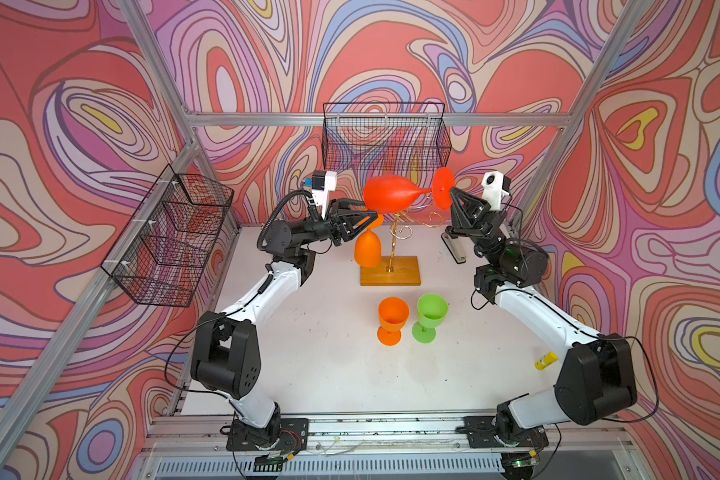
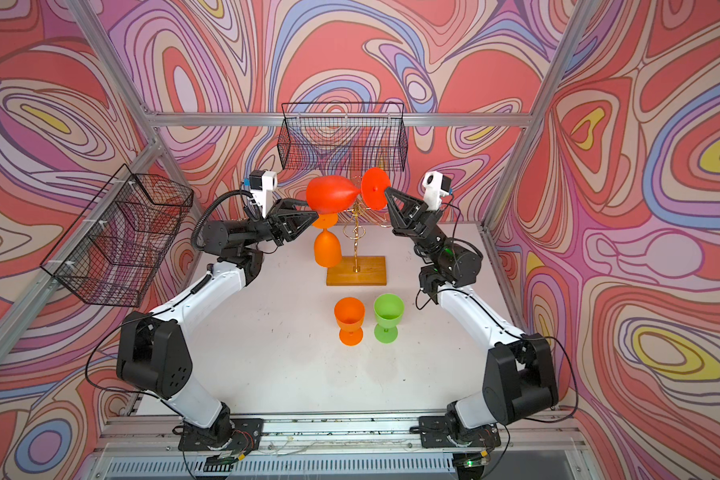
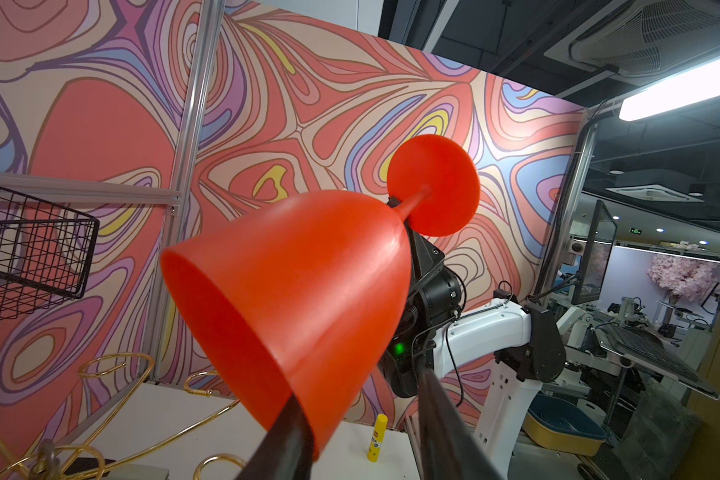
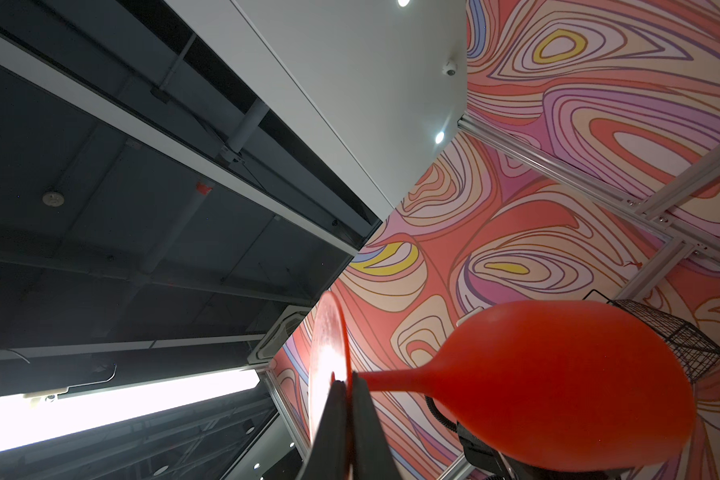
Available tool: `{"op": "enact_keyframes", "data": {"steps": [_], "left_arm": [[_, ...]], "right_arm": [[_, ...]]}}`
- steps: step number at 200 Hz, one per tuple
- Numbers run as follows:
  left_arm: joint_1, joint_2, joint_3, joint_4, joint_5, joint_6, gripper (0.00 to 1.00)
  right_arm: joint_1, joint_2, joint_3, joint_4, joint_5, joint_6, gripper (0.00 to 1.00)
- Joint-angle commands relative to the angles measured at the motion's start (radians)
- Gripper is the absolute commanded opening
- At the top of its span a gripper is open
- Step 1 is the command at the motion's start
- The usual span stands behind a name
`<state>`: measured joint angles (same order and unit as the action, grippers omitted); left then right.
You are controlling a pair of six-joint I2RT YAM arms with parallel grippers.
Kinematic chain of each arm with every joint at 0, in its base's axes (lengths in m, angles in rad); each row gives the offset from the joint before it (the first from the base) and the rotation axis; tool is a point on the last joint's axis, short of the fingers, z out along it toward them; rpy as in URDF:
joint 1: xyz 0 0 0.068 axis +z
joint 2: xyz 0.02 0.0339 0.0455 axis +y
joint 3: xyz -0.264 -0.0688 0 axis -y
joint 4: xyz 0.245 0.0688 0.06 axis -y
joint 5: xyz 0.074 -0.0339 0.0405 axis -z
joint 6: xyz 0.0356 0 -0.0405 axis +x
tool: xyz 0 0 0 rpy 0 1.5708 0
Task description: Take the wine glass off the wine glass rack
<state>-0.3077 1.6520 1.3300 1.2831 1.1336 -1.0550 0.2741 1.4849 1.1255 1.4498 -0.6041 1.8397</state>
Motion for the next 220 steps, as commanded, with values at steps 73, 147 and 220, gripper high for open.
{"op": "enact_keyframes", "data": {"steps": [73, 147, 220], "left_arm": [[-0.021, -0.02, 0.006, 0.082, 0.028, 0.046, 0.38], [-0.021, -0.048, -0.006, 0.081, 0.04, 0.04, 0.07], [-0.022, -0.101, -0.017, 0.079, 0.102, 0.014, 0.0]], "right_arm": [[-0.006, 0.063, -0.008, 0.019, 0.006, 0.076, 0.0], [-0.007, 0.109, 0.021, 0.035, -0.01, 0.093, 0.0], [-0.078, 0.051, 0.02, -0.116, -0.088, -0.031, 0.44]]}}
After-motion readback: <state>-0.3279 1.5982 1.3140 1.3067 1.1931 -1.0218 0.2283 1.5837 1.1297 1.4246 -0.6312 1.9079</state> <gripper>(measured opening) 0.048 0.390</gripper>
